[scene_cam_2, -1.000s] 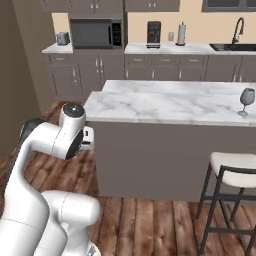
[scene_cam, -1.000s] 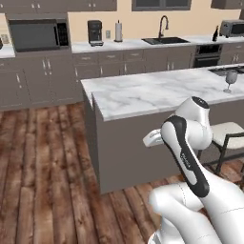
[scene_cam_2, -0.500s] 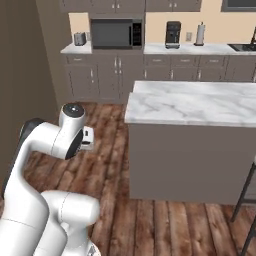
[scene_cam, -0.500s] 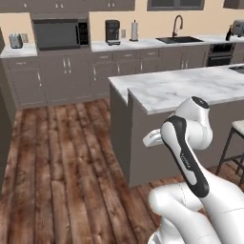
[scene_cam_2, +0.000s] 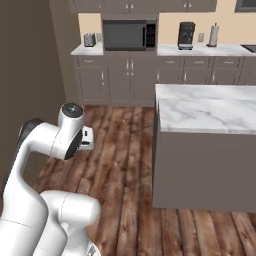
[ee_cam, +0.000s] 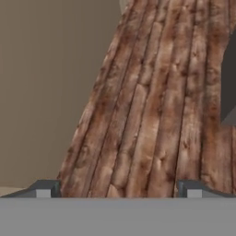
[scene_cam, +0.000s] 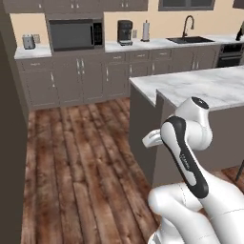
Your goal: There is a wine glass and glass cup on the dining counter. Place the wine bottle next to the wine glass and the juice bottle next to the glass cup.
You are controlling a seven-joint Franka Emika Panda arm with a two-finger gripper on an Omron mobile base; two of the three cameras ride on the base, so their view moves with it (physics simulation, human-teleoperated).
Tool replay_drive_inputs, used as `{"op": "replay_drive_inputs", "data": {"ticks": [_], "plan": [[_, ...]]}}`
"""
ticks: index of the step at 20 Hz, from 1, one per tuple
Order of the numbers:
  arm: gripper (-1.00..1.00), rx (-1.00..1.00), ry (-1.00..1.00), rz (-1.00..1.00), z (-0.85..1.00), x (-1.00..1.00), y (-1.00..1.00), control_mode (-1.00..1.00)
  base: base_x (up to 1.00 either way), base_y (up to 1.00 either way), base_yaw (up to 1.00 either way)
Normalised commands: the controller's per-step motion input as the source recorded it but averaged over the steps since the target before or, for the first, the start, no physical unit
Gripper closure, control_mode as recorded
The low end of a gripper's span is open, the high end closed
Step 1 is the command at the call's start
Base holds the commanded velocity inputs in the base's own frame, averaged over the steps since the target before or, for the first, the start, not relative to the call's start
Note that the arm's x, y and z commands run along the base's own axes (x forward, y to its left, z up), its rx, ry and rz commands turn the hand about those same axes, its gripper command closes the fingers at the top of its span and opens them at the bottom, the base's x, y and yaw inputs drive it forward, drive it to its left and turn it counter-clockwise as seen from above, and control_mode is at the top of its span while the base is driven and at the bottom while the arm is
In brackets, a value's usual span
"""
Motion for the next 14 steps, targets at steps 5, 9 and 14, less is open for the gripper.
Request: {"op": "replay_drive_inputs", "data": {"ticks": [5, 9, 14], "plan": [[-1.00, 0.00, 0.00, 0.00, 0.00, 0.00, 0.00, 1.00, 0.60, 0.54, -0.09], [-1.00, 0.00, 0.00, 0.00, 0.00, 0.00, 0.00, 1.00, 0.69, 0.43, -0.06], [-1.00, 0.00, 0.00, 0.00, 0.00, 0.00, 0.00, 1.00, 0.70, 0.42, -0.04]]}}
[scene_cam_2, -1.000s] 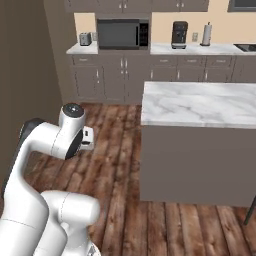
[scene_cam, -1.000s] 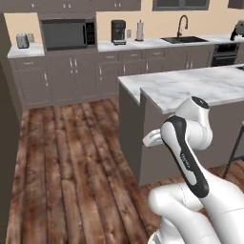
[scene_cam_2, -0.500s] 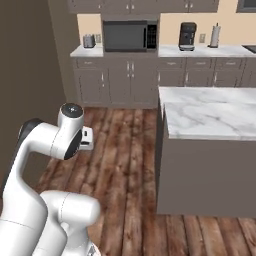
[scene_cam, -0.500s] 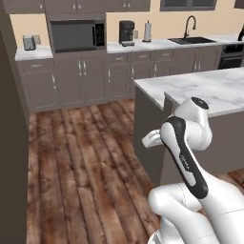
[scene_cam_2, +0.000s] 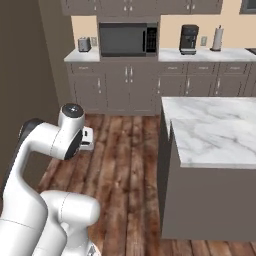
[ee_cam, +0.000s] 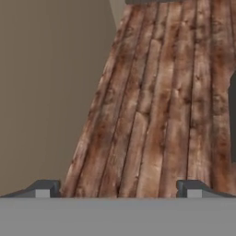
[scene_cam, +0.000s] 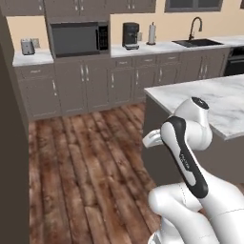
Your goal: There is a wine glass and glass cup on the dining counter. Place the wine bottle next to the wine glass and the juice bottle next to the glass cup.
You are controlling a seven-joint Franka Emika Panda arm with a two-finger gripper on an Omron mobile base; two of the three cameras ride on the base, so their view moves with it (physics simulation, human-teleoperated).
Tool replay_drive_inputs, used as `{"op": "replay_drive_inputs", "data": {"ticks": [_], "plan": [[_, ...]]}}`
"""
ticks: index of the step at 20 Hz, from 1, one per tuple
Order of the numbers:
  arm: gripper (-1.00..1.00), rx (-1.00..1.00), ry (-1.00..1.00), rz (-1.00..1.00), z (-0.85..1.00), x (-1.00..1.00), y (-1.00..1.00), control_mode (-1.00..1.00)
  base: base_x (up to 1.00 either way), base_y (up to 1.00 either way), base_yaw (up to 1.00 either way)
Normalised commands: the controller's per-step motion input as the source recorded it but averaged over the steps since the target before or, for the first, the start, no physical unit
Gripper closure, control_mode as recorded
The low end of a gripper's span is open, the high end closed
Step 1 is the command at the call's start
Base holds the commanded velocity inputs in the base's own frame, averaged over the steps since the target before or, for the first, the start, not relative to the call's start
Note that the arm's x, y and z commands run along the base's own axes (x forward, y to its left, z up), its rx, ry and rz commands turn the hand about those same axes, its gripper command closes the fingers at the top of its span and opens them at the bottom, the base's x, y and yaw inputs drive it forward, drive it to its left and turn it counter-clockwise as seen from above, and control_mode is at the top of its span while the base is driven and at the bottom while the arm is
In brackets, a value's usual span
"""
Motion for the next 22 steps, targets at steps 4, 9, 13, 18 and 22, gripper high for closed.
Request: {"op": "replay_drive_inputs", "data": {"ticks": [4, 9, 13, 18, 22], "plan": [[-1.00, 0.00, 0.00, 0.00, 0.00, 0.00, 0.00, 1.00, 0.71, 0.41, 0.00], [-1.00, 0.00, 0.00, 0.00, 0.00, 0.00, 0.00, 1.00, 0.72, 0.41, 0.00], [-1.00, 0.00, 0.00, 0.00, 0.00, 0.00, 0.00, 1.00, 0.71, 0.41, 0.00], [-1.00, 0.00, 0.00, 0.00, 0.00, 0.00, 0.00, 1.00, 0.72, 0.40, -0.01], [-1.00, 0.00, 0.00, 0.00, 0.00, 0.00, 0.00, 1.00, 0.74, 0.37, -0.03]]}}
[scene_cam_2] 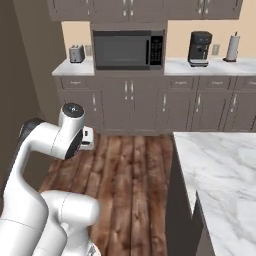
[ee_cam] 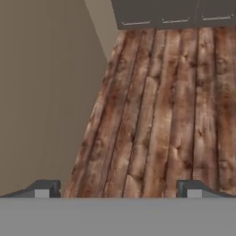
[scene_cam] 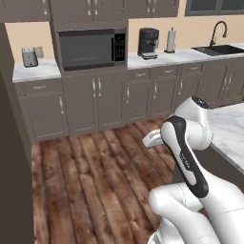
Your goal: There is a wine glass and glass cup on the dining counter. Place the wine bottle next to the wine glass and the juice bottle next to the glass cup.
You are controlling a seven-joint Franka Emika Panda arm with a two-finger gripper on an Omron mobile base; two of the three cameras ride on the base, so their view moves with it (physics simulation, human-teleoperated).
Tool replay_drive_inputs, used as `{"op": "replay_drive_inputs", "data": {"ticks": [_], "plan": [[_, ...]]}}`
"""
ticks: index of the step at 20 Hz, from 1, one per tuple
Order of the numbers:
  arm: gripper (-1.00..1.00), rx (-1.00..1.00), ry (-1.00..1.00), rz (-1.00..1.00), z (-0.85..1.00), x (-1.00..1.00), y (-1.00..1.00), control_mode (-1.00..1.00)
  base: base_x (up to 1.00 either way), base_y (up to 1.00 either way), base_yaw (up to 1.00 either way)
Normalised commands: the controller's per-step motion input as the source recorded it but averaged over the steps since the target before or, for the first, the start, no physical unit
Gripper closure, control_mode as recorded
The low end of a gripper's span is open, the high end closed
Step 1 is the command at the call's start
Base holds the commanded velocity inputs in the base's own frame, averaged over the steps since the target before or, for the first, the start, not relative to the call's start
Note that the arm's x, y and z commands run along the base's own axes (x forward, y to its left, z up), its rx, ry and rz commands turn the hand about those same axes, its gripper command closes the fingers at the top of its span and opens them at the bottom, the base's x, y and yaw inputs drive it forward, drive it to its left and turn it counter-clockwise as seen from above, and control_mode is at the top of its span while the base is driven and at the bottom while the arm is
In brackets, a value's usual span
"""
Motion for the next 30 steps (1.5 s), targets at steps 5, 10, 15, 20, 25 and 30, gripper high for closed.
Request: {"op": "replay_drive_inputs", "data": {"ticks": [5, 10, 15, 20, 25, 30], "plan": [[-1.00, 0.00, 0.00, 0.00, 0.00, 0.00, 0.00, 1.00, 0.75, 0.30, -0.10], [-1.00, 0.00, 0.00, 0.00, 0.00, 0.00, 0.00, 1.00, 0.76, 0.29, -0.12], [-1.00, 0.00, 0.00, 0.00, 0.00, 0.00, 0.00, 1.00, 0.76, 0.29, -0.12], [-1.00, 0.00, 0.00, 0.00, 0.00, 0.00, 0.00, 1.00, 0.76, 0.29, -0.14], [-1.00, 0.00, 0.00, 0.00, 0.00, 0.00, 0.00, 1.00, 0.72, 0.31, -0.26], [-1.00, 0.00, 0.00, 0.00, 0.00, 0.00, 0.00, 1.00, 0.64, 0.32, -0.40]]}}
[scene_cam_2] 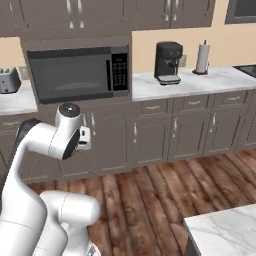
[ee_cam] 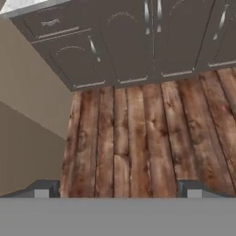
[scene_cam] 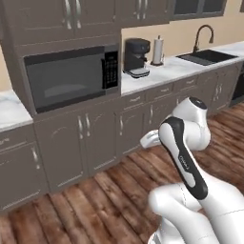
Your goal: There is a wine glass and glass cup on the dining counter. Place the wine bottle next to the wine glass and the juice bottle next to the glass cup.
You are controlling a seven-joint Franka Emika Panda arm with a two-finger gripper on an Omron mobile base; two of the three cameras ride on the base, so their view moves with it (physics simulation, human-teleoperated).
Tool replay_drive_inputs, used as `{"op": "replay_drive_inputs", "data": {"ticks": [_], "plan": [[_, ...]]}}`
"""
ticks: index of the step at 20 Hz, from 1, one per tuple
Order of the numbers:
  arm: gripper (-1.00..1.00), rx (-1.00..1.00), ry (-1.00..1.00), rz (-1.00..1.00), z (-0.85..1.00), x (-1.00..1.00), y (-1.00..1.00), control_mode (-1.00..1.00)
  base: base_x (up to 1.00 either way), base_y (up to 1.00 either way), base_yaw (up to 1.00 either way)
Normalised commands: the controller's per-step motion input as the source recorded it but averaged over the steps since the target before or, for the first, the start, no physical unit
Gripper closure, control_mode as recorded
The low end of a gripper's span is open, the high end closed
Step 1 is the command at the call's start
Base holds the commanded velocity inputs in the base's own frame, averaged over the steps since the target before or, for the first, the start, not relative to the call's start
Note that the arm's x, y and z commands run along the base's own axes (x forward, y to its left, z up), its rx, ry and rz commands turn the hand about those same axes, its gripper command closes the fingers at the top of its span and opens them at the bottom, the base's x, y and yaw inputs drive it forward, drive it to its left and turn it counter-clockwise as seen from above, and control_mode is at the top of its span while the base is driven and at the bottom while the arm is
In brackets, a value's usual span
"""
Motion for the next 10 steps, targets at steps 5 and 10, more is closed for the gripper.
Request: {"op": "replay_drive_inputs", "data": {"ticks": [5, 10], "plan": [[-1.00, 0.00, 0.00, 0.00, 0.00, 0.00, 0.00, 1.00, 0.62, 0.32, -0.45], [-1.00, 0.00, 0.00, 0.00, 0.00, 0.00, 0.00, 1.00, 0.62, 0.33, -0.45]]}}
